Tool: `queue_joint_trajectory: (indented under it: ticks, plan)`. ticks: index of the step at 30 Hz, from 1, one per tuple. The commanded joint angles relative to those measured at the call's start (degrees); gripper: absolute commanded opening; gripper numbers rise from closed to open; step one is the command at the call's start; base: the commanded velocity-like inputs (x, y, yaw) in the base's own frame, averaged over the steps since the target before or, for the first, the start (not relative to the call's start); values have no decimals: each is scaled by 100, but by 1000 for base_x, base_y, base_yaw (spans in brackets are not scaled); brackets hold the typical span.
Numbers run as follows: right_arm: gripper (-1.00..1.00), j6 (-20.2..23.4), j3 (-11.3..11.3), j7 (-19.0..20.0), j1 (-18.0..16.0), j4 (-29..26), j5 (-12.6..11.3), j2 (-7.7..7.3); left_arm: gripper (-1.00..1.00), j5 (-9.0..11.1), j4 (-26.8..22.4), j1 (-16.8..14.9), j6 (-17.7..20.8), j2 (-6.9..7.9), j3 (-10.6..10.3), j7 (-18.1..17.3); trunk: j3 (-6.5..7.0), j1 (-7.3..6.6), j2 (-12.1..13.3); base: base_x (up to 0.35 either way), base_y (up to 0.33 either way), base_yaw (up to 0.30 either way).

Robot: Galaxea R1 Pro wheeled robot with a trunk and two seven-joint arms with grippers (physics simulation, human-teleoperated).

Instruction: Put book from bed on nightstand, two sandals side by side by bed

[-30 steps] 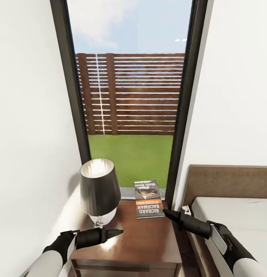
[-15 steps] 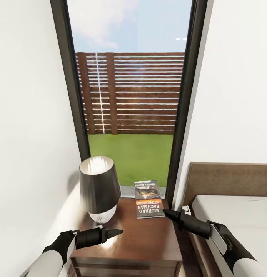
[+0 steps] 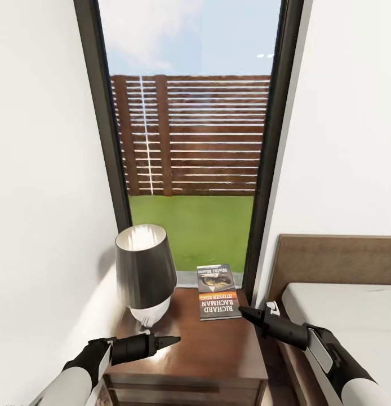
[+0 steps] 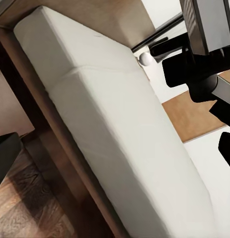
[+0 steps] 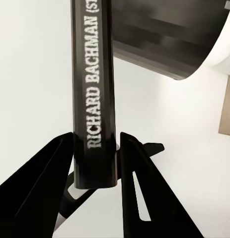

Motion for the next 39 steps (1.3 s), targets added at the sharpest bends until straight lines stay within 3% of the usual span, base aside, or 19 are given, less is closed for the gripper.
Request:
queue_joint_trajectory:
  ticks: [1, 39]
  plan:
    - [-100, 35, -4, 6, -4, 0, -21, 0, 100, -58, -13, -5, 60, -7, 49, -34, -25, 22, -45, 0, 0, 0]
    - [-100, 35, -4, 1, -4, -6, -17, 14, 100, -58, -13, -5, 60, -7, 49, -34, -707, 857, -1569, 0, 0, 0]
